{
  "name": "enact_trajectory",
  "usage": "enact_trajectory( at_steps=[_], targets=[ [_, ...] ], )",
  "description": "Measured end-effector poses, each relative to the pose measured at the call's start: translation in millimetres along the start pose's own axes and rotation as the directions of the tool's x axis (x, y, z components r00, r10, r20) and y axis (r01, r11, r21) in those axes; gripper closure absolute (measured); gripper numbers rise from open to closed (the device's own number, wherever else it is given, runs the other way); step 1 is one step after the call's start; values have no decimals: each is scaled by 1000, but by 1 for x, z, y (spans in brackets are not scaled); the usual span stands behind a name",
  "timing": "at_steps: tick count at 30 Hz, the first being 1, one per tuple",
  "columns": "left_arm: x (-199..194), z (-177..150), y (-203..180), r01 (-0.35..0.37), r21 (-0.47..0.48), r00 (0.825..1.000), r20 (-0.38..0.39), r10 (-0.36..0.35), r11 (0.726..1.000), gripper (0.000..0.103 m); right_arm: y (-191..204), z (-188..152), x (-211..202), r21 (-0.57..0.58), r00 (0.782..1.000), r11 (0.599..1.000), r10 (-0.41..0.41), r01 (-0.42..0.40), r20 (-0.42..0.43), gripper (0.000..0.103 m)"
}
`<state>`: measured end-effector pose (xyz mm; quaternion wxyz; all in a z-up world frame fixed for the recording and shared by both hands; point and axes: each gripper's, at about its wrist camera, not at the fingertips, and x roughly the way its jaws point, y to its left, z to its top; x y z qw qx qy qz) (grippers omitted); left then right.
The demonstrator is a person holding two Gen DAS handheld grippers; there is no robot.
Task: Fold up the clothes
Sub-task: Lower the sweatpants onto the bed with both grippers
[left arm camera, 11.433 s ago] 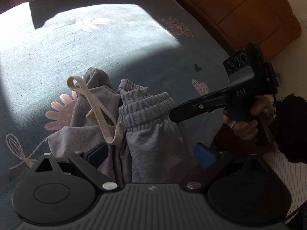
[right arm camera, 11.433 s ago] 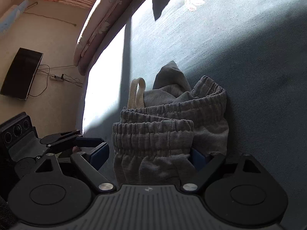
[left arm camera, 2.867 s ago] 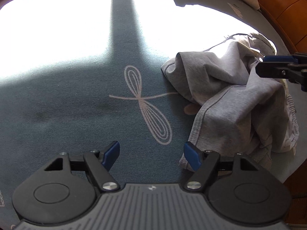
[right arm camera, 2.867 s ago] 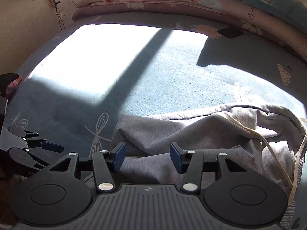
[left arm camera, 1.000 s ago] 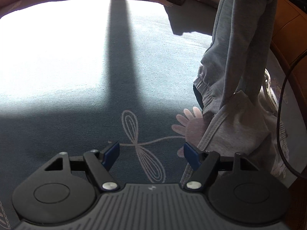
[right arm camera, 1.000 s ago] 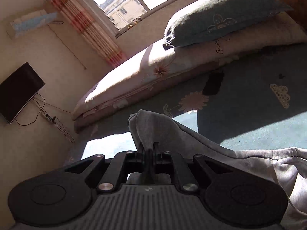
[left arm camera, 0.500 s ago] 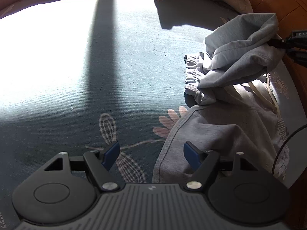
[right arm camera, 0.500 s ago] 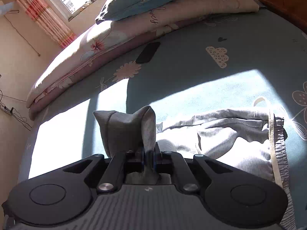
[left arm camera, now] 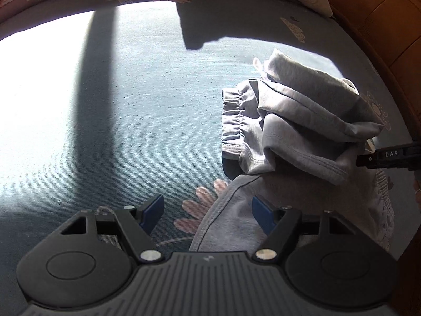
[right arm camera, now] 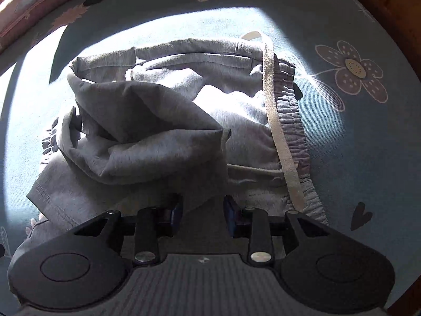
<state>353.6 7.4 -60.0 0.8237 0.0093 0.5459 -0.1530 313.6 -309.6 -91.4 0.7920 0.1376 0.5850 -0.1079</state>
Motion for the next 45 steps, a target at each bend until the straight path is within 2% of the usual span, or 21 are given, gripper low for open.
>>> enact_trajectory(
  at_steps=[2, 4, 9, 11, 14, 17, 19, 22, 26, 27, 28, 29, 30, 34, 37, 39, 41, 43, 45],
  targets=[
    [7, 11, -8, -29, 31, 999, 17, 29, 999, 30, 2, -10, -9, -24, 999, 999, 48, -49, -9, 64],
    [15, 21, -12, -17, 28, 1000, 16, 16, 999, 30, 5, -20, -18, -49, 996, 994, 93, -93, -13, 64],
    [35, 35, -8, 35, -74, 999, -32, -37, 997, 30, 32, -26, -49, -192, 984, 970, 165, -149, 69, 64],
    [40, 32, 1, 60, -168, 996, -50, -69, 984, 30, 52, -20, -55, -269, 970, 943, 227, -196, 91, 64],
    [45, 25, 23, 106, -359, 988, -63, -138, 927, 30, 87, -8, -56, -382, 941, 885, 324, -267, 94, 56],
    [45, 15, 43, 116, -483, 986, -51, -160, 868, 30, 126, -6, -38, -502, 943, 831, 322, -240, 83, 55],
    [45, 10, 50, 127, -519, 984, -41, -174, 845, 30, 144, -9, -25, -563, 952, 801, 295, -202, 78, 54],
    [49, 4, 61, 187, -582, 969, -25, -247, 791, 30, 165, -17, -11, -647, 965, 750, 248, -138, 82, 54],
    [58, 1, 70, 249, -653, 944, -2, -330, 715, 30, 182, -34, -2, -764, 974, 645, 164, 12, 154, 55],
    [60, 0, 72, 262, -670, 937, 5, -349, 694, 30, 184, -37, -2, -784, 974, 620, 152, 40, 170, 61],
    [61, 0, 72, 278, -687, 929, 13, -371, 671, 30, 185, -38, -3, -793, 973, 607, 145, 54, 177, 82],
    [63, 0, 72, 296, -705, 918, 25, -395, 645, 30, 187, -39, -4, -802, 973, 594, 138, 68, 185, 91],
    [64, 0, 71, 318, -724, 904, 38, -425, 612, 30, 188, -39, -6, -804, 973, 591, 135, 74, 189, 94],
    [71, -6, 65, 389, -799, 838, 99, -537, 459, 30, 181, -25, -24, -738, 969, 673, 151, 45, 196, 97],
    [81, -13, 57, 424, -852, 784, 176, -596, 306, 27, 172, -9, -40, -675, 959, 738, 181, 14, 218, 98],
    [90, -16, 48, 433, -873, 755, 216, -619, 223, 26, 164, 3, -53, -630, 952, 776, 210, -23, 223, 99],
    [99, -18, 38, 427, -889, 743, 243, -624, 163, 26, 155, 12, -63, -594, 947, 803, 225, -46, 231, 99],
    [110, -16, 31, 431, -896, 734, 277, -620, 110, 26, 150, 17, -68, -578, 944, 813, 241, -70, 225, 99],
    [122, -10, 26, 442, -894, 733, 314, -603, 72, 26, 145, 18, -69, -568, 944, 818, 250, -88, 214, 99]
  ],
)
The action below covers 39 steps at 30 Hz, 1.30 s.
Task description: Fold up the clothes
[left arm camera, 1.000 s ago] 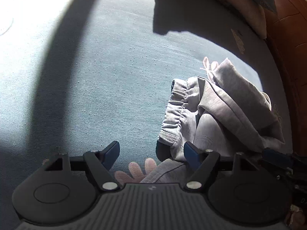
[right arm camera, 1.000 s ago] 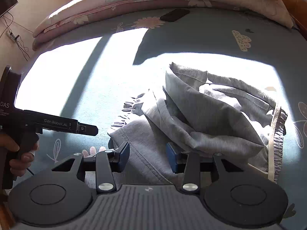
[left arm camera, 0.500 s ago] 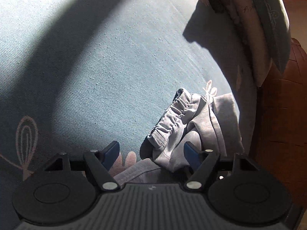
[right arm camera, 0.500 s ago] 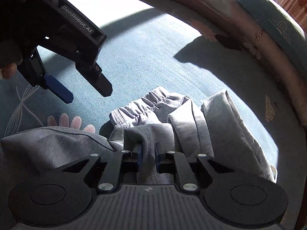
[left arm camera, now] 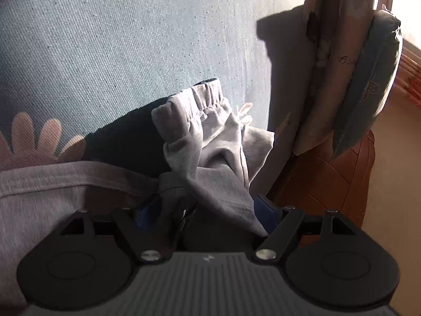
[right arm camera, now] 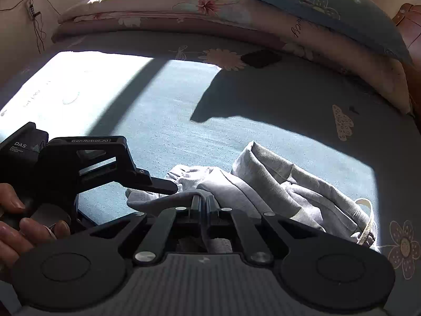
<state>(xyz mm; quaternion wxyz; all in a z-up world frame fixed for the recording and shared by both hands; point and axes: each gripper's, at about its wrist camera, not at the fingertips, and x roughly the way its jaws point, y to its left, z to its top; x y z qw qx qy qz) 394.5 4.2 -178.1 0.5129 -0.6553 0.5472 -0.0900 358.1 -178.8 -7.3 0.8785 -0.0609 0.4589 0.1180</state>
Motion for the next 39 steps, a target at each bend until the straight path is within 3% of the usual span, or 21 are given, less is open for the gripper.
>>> enact_trajectory(
  at_steps=[2, 7, 12, 14, 16, 17, 18, 20, 21, 22, 24, 28, 30, 32, 33, 34, 37, 39],
  targets=[
    [12, 6, -2, 10, -5, 1000, 25, -10, 1000, 26, -1, -4, 1, 8, 1000, 1000, 9, -9, -5, 99],
    [35, 24, -5, -52, 19, 997, 53, 51, 998, 27, -5, -18, 4, 58, 999, 997, 45, -43, -30, 100],
    [27, 25, -8, -95, 84, 991, 104, 86, 992, 29, -8, -34, 8, 77, 996, 996, 59, -54, -65, 100],
    [20, 22, -14, -148, 158, 982, 141, 126, 976, 44, -10, -39, 8, 91, 995, 994, 62, -55, -74, 99],
    [19, 19, -20, -219, 217, 970, 154, 188, 951, 73, -12, -42, 10, 107, 994, 993, 67, -58, -85, 99],
    [18, 17, -24, -255, 242, 962, 167, 218, 936, 81, -13, -44, 11, 115, 993, 992, 71, -61, -91, 99],
    [16, 15, -28, -274, 272, 956, 179, 231, 923, 88, -14, -44, 12, 122, 993, 990, 75, -63, -91, 98],
    [10, 10, -36, -294, 314, 949, 207, 237, 903, 90, -12, -43, 13, 115, 993, 991, 84, -74, -88, 96],
    [6, 9, -39, -299, 325, 947, 221, 235, 897, 92, -10, -43, 13, 108, 992, 991, 90, -81, -86, 89],
    [1, 8, -41, -297, 327, 946, 232, 228, 897, 93, -7, -42, 13, 94, 993, 992, 90, -82, -80, 74],
    [-3, 7, -47, -285, 328, 948, 235, 215, 901, 93, 2, -38, 13, 33, 997, 998, 63, -61, -53, 61],
    [-9, 6, -52, -248, 330, 959, 215, 184, 911, 93, 24, -31, 25, -140, 999, 989, 40, -39, 3, 45],
    [-21, 5, -48, -231, 332, 964, 202, 170, 914, 93, 38, -32, 41, -239, 1000, 971, 15, -15, -2, 45],
    [-17, 6, -50, -233, 343, 965, 200, 172, 910, 93, 53, -33, 58, -344, 1000, 939, -19, 15, -9, 50],
    [-15, 8, -49, -234, 344, 965, 196, 174, 910, 93, 57, -34, 63, -373, 999, 927, -42, 36, -8, 80],
    [-14, 9, -48, -233, 344, 966, 191, 176, 910, 93, 60, -35, 66, -389, 998, 920, -58, 50, -8, 99],
    [-12, 14, -41, -228, 328, 969, 170, 180, 917, 93, 57, -30, 60, -343, 999, 939, -46, 39, -11, 100],
    [-7, 18, -30, -199, 279, 977, 131, 168, 939, 91, 52, -27, 54, -294, 999, 955, -30, 24, -15, 99]
  ],
)
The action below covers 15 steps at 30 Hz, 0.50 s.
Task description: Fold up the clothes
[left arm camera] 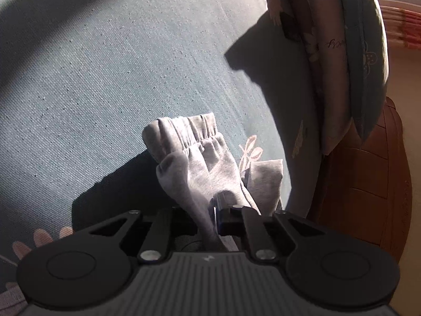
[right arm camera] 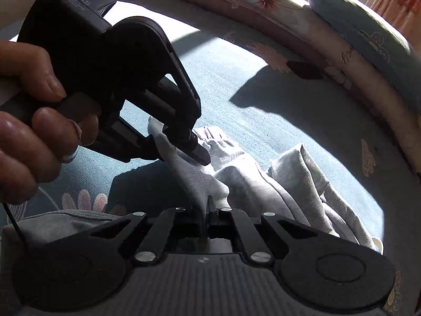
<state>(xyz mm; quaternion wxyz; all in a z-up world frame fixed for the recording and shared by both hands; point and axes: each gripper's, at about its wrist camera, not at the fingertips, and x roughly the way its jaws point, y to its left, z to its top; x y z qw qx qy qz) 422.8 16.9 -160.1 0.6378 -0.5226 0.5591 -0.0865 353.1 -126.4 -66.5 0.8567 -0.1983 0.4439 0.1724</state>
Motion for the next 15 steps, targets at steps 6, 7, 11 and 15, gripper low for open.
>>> enact_trajectory(
  at_steps=[6, 7, 11, 15],
  targets=[
    [27, 1, 24, 53, -170, 997, -50, -62, 984, 78, -8, 2, -12, 21, 1000, 1000, 3, -3, 19, 99],
    [28, 2, 23, 62, -177, 997, -42, -70, 982, 76, -8, 3, -13, 19, 1000, 1000, 3, -4, 18, 99],
    [35, 7, 24, 121, -213, 992, -19, -128, 969, 76, -8, 1, -18, 53, 1000, 998, 18, -19, 23, 99],
    [37, 10, 20, 71, -170, 997, -9, -73, 983, 81, -7, -2, -18, 69, 999, 997, 32, -33, 16, 99]
  ],
)
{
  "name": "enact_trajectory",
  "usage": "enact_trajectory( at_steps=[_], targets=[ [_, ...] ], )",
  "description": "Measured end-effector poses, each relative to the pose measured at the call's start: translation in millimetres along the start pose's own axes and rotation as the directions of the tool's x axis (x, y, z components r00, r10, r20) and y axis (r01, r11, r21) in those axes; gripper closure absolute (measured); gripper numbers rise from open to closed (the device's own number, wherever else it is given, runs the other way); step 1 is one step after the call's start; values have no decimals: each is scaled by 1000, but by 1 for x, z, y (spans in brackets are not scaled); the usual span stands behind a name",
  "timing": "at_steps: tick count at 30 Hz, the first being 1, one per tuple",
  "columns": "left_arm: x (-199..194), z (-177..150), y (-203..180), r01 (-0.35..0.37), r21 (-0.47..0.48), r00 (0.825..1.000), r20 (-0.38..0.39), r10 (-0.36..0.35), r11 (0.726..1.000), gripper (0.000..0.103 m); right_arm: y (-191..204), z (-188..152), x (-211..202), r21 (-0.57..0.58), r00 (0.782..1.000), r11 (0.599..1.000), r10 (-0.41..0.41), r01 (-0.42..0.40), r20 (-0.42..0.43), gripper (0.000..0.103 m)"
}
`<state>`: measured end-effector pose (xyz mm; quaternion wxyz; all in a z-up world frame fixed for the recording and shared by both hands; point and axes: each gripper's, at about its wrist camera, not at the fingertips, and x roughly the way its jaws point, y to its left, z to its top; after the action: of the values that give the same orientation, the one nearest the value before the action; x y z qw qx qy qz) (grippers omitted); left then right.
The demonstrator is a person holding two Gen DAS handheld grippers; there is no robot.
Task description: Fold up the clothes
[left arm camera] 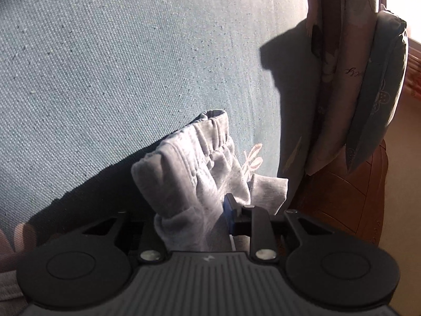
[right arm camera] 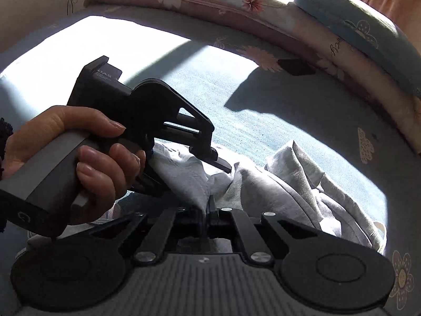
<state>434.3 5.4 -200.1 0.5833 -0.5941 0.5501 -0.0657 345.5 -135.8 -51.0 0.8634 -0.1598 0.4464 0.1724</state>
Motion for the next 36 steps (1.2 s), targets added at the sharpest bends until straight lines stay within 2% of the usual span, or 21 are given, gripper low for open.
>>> enact_trajectory(
  at_steps=[1, 3, 7, 9, 14, 18, 20, 24, 25, 26, 28, 32, 36],
  targets=[
    [-2, 0, -3, -8, 24, 1000, 7, 8, 1000, 89, 1, -1, 0, 1, 1000, 1000, 4, -4, -3, 99],
    [-7, -1, -10, -29, 78, 999, 29, 26, 997, 93, 1, -2, 0, 7, 1000, 1000, 18, -18, -7, 96],
    [-25, 4, -33, -79, 215, 992, 111, 56, 973, 96, 2, -5, -3, 23, 999, 999, 32, -32, -2, 88],
    [-39, 11, -48, -97, 295, 987, 150, 54, 951, 96, 1, -7, -7, 42, 999, 998, 35, -35, 9, 85],
    [-77, 25, -90, -177, 503, 967, 249, 55, 846, 96, -3, -11, -19, 88, 997, 994, 53, -58, 54, 81],
    [-112, 40, -126, -282, 627, 932, 359, 52, 726, 96, -8, -10, -30, 116, 992, 990, 72, -83, 100, 81],
    [-123, 47, -140, -343, 663, 908, 415, 55, 666, 96, -9, -8, -30, 123, 992, 989, 69, -81, 102, 81],
    [-143, 61, -163, -475, 724, 851, 522, 53, 500, 96, -9, -7, -28, 127, 994, 989, 65, -76, 89, 80],
    [-147, 65, -170, -507, 722, 833, 552, 51, 472, 96, -9, -8, -28, 126, 994, 989, 69, -79, 85, 80],
    [-153, 70, -175, -529, 716, 817, 575, 45, 455, 96, -8, -8, -27, 126, 994, 989, 69, -79, 81, 80],
    [-167, 79, -182, -562, 700, 788, 615, 27, 440, 96, -6, -8, -27, 122, 995, 990, 66, -75, 76, 80],
    [-187, 97, -191, -636, 642, 713, 702, 7, 427, 96, -3, -9, -23, 119, 996, 990, 68, -75, 57, 80],
    [-206, 117, -191, -702, 562, 629, 777, 11, 438, 96, 0, -7, -20, 113, 997, 991, 70, -74, 45, 80]
  ],
)
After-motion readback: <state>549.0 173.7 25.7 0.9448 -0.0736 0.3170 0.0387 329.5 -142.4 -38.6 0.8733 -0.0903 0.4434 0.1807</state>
